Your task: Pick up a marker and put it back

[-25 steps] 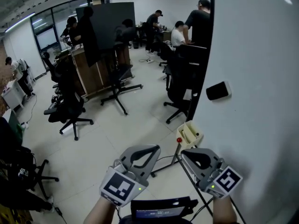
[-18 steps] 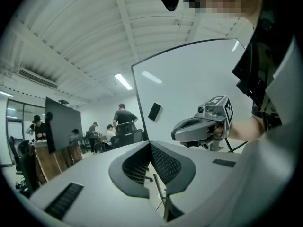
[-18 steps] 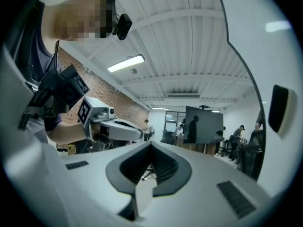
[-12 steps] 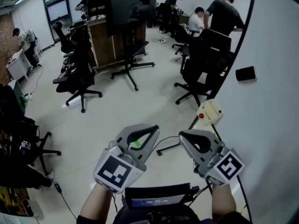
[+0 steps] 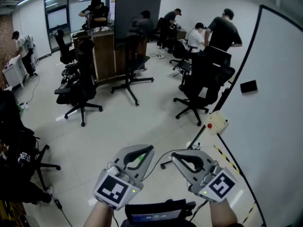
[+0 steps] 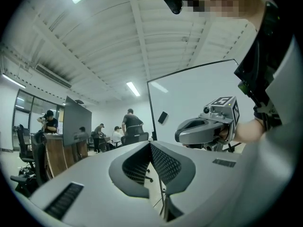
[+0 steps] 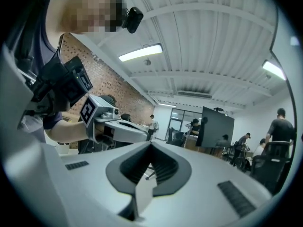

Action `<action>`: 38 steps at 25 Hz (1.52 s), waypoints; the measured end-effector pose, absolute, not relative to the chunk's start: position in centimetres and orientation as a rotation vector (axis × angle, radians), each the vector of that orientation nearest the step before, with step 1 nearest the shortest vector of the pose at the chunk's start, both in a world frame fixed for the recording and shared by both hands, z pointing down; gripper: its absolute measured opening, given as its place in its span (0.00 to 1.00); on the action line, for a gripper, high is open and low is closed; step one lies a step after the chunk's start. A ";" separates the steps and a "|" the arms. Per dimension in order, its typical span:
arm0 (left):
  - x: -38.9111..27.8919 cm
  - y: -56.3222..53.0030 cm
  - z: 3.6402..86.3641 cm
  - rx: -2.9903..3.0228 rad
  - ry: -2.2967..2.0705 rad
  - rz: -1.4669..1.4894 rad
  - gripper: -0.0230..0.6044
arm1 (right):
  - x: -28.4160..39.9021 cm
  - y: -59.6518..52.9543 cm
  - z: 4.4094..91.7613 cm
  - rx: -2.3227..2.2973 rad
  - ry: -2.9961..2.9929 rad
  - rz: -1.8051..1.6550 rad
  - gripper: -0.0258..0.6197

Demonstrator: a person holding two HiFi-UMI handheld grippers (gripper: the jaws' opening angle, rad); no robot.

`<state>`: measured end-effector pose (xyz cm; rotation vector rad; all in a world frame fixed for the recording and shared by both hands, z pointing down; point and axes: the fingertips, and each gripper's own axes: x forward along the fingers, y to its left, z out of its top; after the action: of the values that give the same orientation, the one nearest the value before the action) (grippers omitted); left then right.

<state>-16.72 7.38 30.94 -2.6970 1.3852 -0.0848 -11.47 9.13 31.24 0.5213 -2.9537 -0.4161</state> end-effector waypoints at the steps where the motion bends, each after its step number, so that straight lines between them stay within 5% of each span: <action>1: -17.0 7.9 31.1 -2.709 1.380 -0.079 0.04 | -11.7 9.7 31.3 0.535 -2.949 -0.403 0.06; 12: -12.6 11.1 31.4 -2.814 1.220 -0.060 0.04 | -8.3 14.2 31.2 0.691 -2.914 -0.358 0.06; 38: 12.3 28.2 32.4 -2.824 1.095 -0.228 0.04 | 16.0 31.1 32.0 0.836 -2.991 -0.271 0.06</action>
<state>12.26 28.21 32.40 -2.8243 1.0950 -0.2278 16.00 31.12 31.99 0.8357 -2.9907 -0.2714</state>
